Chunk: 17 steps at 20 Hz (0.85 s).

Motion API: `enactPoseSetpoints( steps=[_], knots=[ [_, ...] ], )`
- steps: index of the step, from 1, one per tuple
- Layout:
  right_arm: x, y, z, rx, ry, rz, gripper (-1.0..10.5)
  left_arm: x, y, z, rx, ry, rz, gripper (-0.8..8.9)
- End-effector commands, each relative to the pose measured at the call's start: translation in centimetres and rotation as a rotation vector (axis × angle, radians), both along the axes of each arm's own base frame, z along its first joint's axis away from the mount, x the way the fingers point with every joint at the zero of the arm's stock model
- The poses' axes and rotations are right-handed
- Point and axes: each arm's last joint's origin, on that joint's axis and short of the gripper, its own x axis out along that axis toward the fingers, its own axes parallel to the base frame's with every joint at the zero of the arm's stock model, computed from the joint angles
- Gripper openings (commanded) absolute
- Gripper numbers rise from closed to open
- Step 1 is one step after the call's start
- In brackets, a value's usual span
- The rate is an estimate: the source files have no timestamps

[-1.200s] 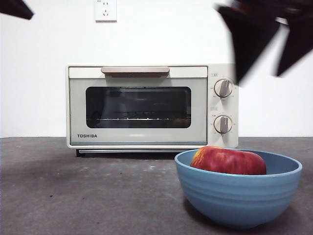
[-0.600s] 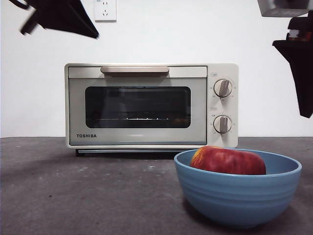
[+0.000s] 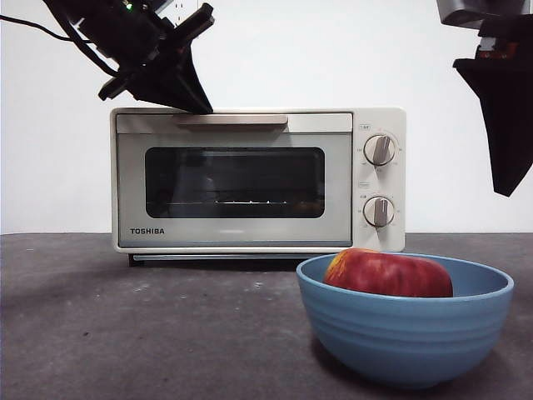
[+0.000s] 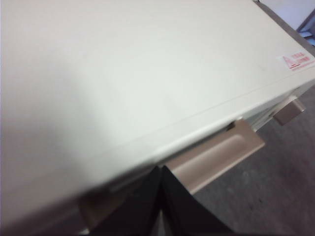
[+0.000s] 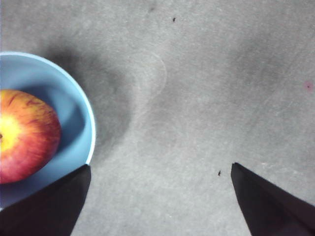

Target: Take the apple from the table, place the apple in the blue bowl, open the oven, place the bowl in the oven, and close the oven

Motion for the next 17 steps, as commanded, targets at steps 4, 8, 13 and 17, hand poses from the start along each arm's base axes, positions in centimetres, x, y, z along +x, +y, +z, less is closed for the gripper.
enactPoseSetpoints(
  steps=[4, 8, 13, 17],
  knots=[
    [0.1, 0.2, 0.0, 0.006, -0.002, -0.005, 4.5, 0.7, -0.6, -0.9, 0.061, 0.002, 0.006, 0.07],
    [0.1, 0.2, 0.0, 0.01, 0.004, 0.0, 4.5, -0.6, -1.6, -2.0, 0.124, 0.121, -0.044, 0.07],
    [-0.3, -0.1, -0.2, -0.02, 0.047, 0.002, 4.5, -2.8, -3.2, -3.2, 0.207, 0.274, -0.12, 0.07],
    [-0.7, -0.4, 0.0, -0.033, 0.065, 0.001, 4.5, -4.5, -3.9, -4.0, 0.286, 0.396, -0.177, 0.07]
  ],
)
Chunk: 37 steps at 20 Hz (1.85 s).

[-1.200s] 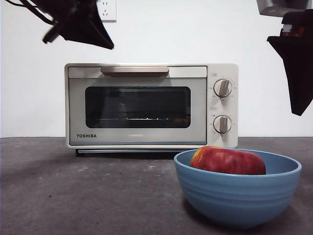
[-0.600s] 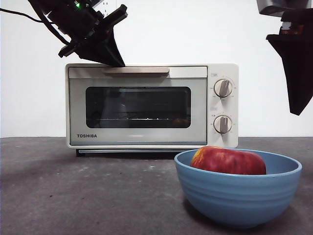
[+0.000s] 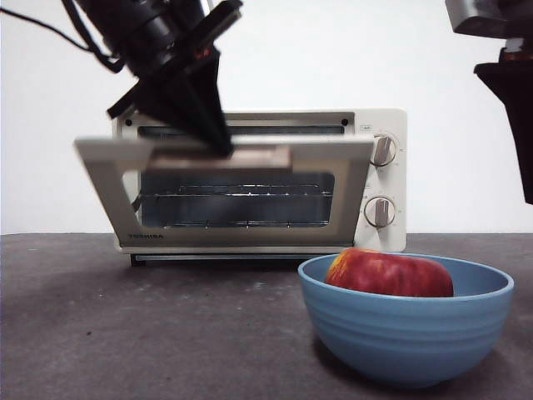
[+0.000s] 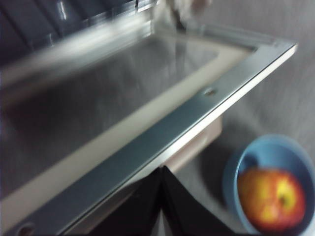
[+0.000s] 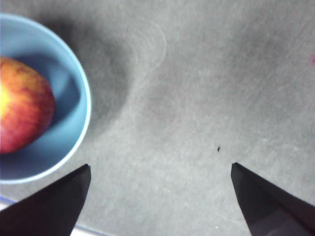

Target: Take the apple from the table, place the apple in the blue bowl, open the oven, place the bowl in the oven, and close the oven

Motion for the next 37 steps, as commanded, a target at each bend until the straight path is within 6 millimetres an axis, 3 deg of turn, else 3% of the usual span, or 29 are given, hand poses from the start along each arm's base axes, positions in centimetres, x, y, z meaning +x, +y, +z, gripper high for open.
enactPoseSetpoints(
  steps=[1, 5, 9, 14, 18, 21, 28, 32, 37],
  knots=[
    [-0.2, 0.0, 0.3, 0.011, -0.011, -0.001, 4.5, 0.1, -0.3, -1.4, 0.091, 0.03, -0.007, 0.07],
    [-0.5, 0.0, 0.5, 0.063, 0.02, 0.018, 4.4, -1.2, -0.5, -0.7, 0.072, 0.064, -0.053, 0.07],
    [-0.1, 0.3, 0.6, 0.118, -0.004, 0.028, 4.4, -2.8, 0.6, 2.4, 0.008, -0.015, -0.057, 0.07],
    [0.3, 0.1, 0.2, 0.16, -0.012, 0.039, 4.3, -5.9, 3.9, 7.6, -0.098, -0.182, -0.004, 0.07],
    [0.8, -0.1, -2.1, 0.249, 0.004, 0.055, 4.3, -8.8, 6.9, 9.6, -0.158, -0.269, 0.062, 0.07],
    [1.3, -0.5, -3.2, 0.292, -0.015, 0.043, 4.2, -11.0, 9.0, 8.5, -0.186, -0.293, 0.12, 0.07],
    [2.0, -0.7, -4.0, 0.351, -0.02, 0.043, 3.5, -15.8, 12.5, 2.9, -0.251, -0.27, 0.281, 0.06],
    [2.9, -0.1, -5.1, 0.369, 0.025, 0.054, 3.3, -17.5, 13.1, 3.1, -0.274, -0.303, 0.281, 0.06],
    [3.7, 0.3, -6.4, 0.364, 0.071, 0.049, 2.3, -18.0, 13.3, 3.0, -0.268, -0.291, 0.282, 0.07]
  ],
)
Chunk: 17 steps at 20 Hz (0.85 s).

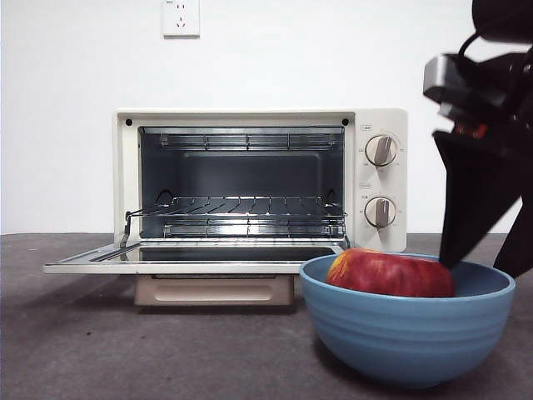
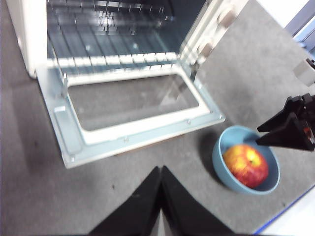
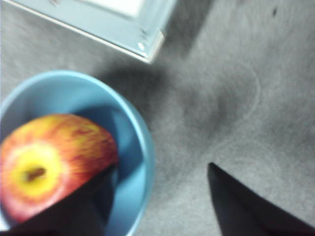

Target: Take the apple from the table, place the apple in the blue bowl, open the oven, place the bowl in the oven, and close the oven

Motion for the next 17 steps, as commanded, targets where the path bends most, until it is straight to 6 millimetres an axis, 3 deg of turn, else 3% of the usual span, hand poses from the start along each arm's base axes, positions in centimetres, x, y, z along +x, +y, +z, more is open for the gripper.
enactPoseSetpoints(
  steps=[1, 13, 17],
  knots=[
    [0.3, 0.4, -0.6, -0.011, 0.023, 0.014, 2.2, 0.0, 0.0, 0.3, -0.006, -0.008, -0.002, 0.07],
    [-0.2, 1.6, -1.4, -0.026, 0.091, 0.044, 0.0, 0.0, 0.0, 0.4, -0.01, -0.022, -0.002, 0.07],
    [-0.3, 1.6, -1.2, -0.005, 0.107, 0.007, 0.0, 0.1, 0.0, 0.4, -0.009, -0.021, -0.002, 0.07]
  ],
)
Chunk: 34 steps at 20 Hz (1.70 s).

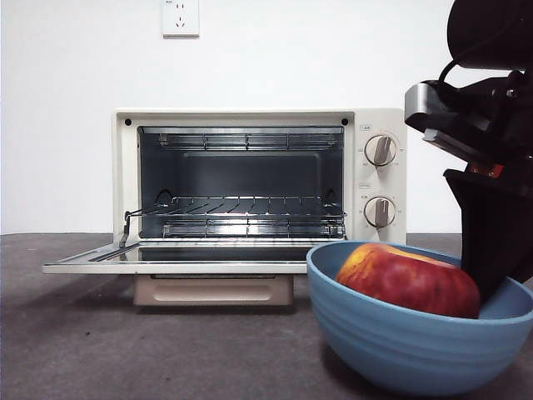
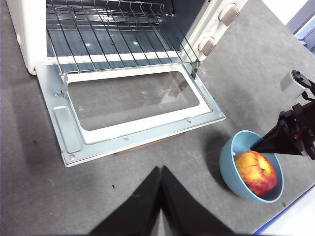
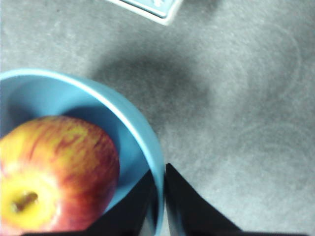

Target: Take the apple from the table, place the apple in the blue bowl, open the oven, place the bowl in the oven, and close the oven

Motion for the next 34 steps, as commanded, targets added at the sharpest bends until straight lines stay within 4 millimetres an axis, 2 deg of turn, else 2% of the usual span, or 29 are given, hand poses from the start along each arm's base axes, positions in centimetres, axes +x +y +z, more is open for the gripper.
enactPoseSetpoints(
  steps=[1, 3, 8, 12, 19, 23, 28, 34],
  knots=[
    [0.0, 0.3, 0.4, 0.038, 0.027, -0.025, 0.0, 0.0, 0.0, 0.3, -0.006, -0.017, -0.003, 0.07],
    [0.1, 0.7, 1.7, 0.073, 0.024, -0.039, 0.0, 0.0, 0.0, 0.3, -0.005, -0.018, -0.004, 0.06],
    [1.4, 2.8, 7.7, 0.145, -0.099, -0.085, 0.0, 0.2, -0.1, 0.3, 0.005, -0.018, -0.009, 0.07],
    [3.9, 4.5, 9.9, 0.146, -0.144, -0.163, 0.0, 0.2, -0.1, 0.3, 0.015, -0.026, -0.016, 0.07],
    [10.2, 8.6, 9.8, 0.127, -0.113, -0.315, 0.0, 0.2, -0.1, 0.3, 0.024, -0.034, -0.023, 0.06],
    [12.9, 10.3, 9.1, 0.139, -0.069, -0.429, 0.0, 0.2, -0.1, 0.3, 0.033, -0.042, -0.03, 0.07],
    [14.5, 11.2, 8.1, 0.179, -0.053, -0.564, 0.0, 0.2, -0.1, 0.3, 0.042, -0.049, -0.036, 0.07],
    [15.6, 11.3, 7.1, 0.2, -0.059, -0.662, 0.0, 0.1, -0.1, 0.2, 0.049, -0.05, -0.04, 0.07]
  ],
)
